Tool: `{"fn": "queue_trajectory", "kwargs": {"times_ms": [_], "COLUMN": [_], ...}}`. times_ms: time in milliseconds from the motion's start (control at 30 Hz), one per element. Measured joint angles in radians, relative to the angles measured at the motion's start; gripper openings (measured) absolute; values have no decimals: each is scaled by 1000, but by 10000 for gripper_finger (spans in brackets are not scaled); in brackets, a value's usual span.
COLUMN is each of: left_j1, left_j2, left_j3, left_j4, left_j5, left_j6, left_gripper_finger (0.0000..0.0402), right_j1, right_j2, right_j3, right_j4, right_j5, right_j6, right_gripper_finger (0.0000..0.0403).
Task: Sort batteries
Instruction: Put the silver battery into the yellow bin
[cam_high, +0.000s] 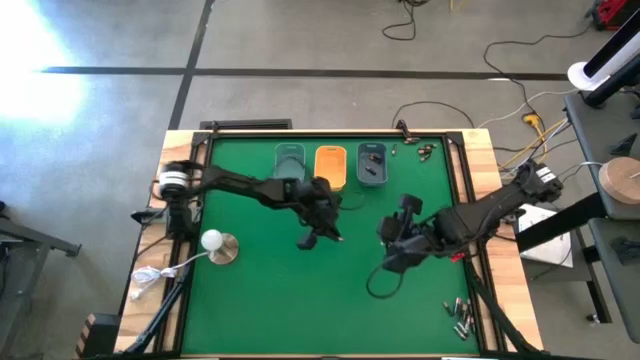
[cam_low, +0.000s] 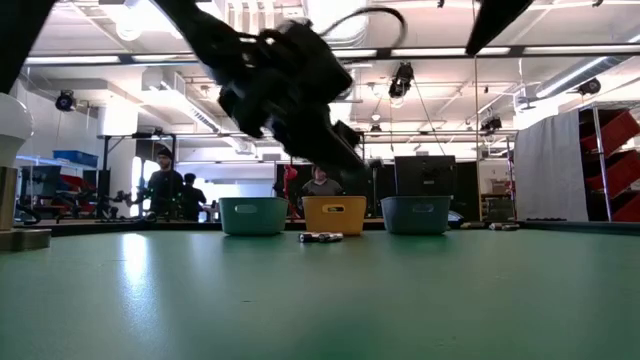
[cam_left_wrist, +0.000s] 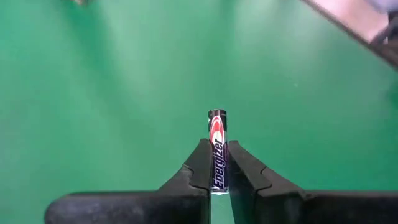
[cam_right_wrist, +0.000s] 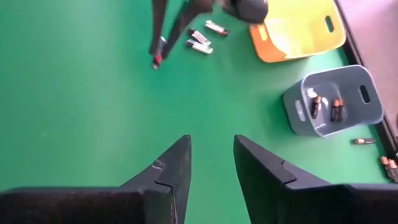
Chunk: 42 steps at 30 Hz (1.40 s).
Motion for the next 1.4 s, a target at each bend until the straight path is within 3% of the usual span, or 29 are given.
{"fn": "queue_trajectory", "kwargs": {"times_ms": [233, 400, 667, 900, 1067, 1200, 1400], "left_j1": [149, 245, 353, 404, 406, 408, 415], "left_j2": [-212, -231, -119, 109, 251, 311, 349], "left_j3": [-169, -174, 80, 319, 494, 584, 637], "left_j4": [266, 208, -123, -334, -502, -599, -686], "left_j5": [-19, -143, -171, -177, -267, -272, -271], "left_j6": [-87, -98, -34, -19, 1, 3, -3], "left_gripper_finger": [7, 7, 7, 7, 7, 7, 8], "right_j1": [-99, -177, -318, -382, -383, -383, -383], "right_j2": [13, 13, 20, 26, 26, 26, 26], "right_j3": [0, 0, -4, -19, -45, -76, -105], "right_j4": [139, 186, 232, 262, 261, 260, 262], "right_j5": [0, -1, -1, -9, -16, -81, -87], "right_j6": [-98, -180, -296, -364, -362, -344, -341], "right_gripper_finger": [117, 121, 107, 97, 89, 82, 74]}}
